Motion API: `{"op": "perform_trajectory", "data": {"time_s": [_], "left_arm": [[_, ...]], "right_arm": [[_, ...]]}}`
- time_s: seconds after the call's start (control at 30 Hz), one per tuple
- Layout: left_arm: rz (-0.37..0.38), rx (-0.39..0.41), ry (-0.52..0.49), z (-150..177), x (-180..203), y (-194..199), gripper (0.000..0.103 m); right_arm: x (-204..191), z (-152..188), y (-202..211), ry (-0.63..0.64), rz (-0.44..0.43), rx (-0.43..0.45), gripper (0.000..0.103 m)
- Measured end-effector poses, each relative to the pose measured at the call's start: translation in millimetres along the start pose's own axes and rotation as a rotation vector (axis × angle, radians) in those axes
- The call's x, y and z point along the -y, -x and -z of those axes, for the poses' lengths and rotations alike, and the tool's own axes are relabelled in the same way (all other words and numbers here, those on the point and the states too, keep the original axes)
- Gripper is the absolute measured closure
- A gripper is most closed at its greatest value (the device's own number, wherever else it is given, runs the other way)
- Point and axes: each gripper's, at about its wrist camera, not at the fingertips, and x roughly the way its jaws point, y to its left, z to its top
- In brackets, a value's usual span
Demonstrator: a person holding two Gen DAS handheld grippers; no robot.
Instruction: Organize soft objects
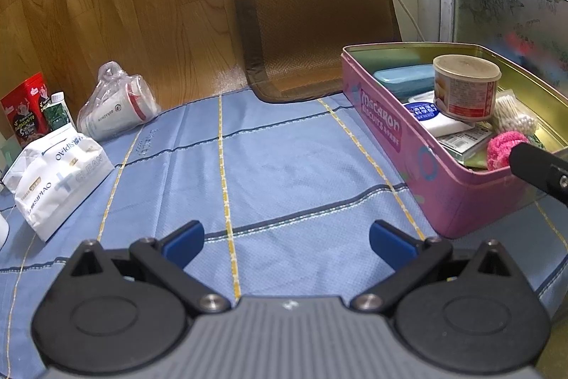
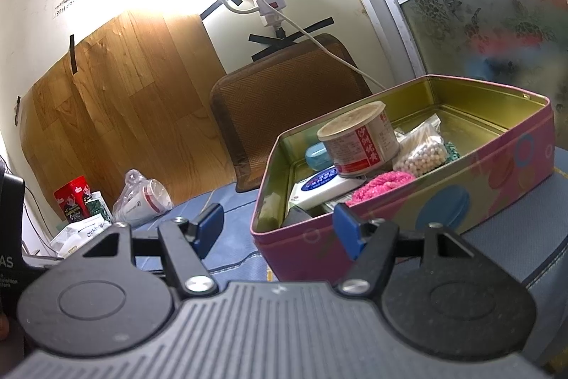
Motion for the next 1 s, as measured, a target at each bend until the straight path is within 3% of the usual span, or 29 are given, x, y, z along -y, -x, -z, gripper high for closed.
{"op": "perform_trajectory", "data": {"time_s": [0.6, 1.0], "left_arm": [[0.006, -0.007, 0.006, 1.7, -1.1, -1.2, 0.000], [0.056, -0.054, 0.024, 3.0, -6.1, -3.6, 0.000]], "right_arm": [[0.8, 1.9, -1.0, 0.002, -0.001, -0.001, 0.033], [1.0, 2.5, -1.2, 0.003, -0.002, -0.003, 0.033]]}}
